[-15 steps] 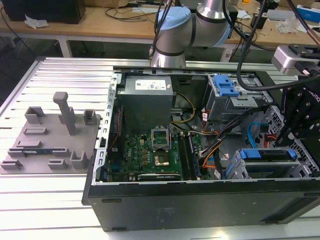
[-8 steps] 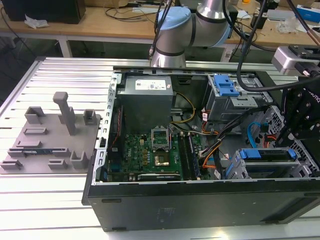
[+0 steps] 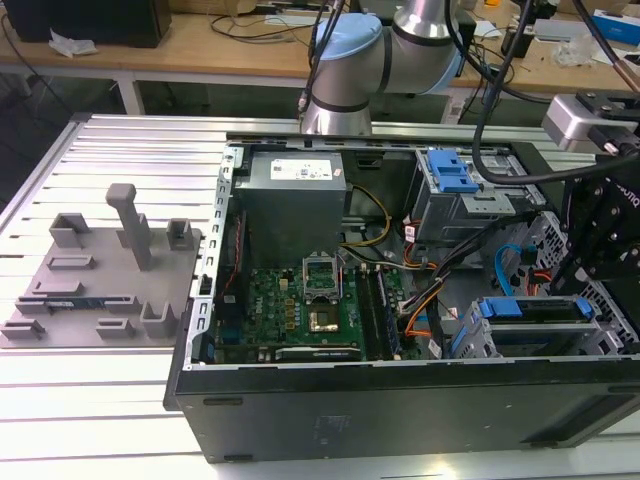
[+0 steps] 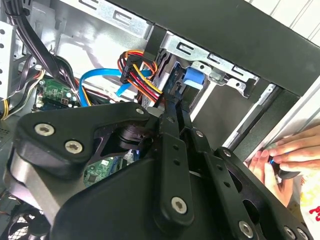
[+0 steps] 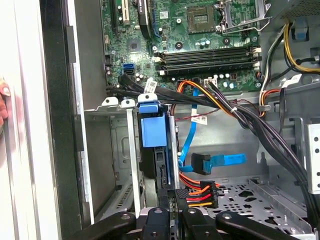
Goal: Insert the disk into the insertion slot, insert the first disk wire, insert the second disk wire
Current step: 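Insert the first disk wire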
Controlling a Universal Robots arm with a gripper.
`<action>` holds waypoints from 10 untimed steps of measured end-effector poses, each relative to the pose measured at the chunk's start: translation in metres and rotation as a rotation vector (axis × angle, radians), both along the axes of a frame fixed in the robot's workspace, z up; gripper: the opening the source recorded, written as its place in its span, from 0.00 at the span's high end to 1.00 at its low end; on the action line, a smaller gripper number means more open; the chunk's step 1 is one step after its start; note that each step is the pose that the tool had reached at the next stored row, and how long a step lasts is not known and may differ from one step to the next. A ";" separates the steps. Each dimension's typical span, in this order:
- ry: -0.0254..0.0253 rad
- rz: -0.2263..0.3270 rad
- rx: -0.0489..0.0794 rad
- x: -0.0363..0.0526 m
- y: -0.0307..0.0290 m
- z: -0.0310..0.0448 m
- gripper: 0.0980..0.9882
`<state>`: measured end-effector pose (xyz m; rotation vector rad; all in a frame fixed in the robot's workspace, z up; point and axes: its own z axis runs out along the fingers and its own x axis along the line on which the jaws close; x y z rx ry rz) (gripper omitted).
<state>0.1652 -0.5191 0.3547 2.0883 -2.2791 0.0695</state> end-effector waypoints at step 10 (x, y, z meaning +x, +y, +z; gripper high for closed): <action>0.0001 -0.028 0.000 0.0017 -0.0005 -0.0014 0.93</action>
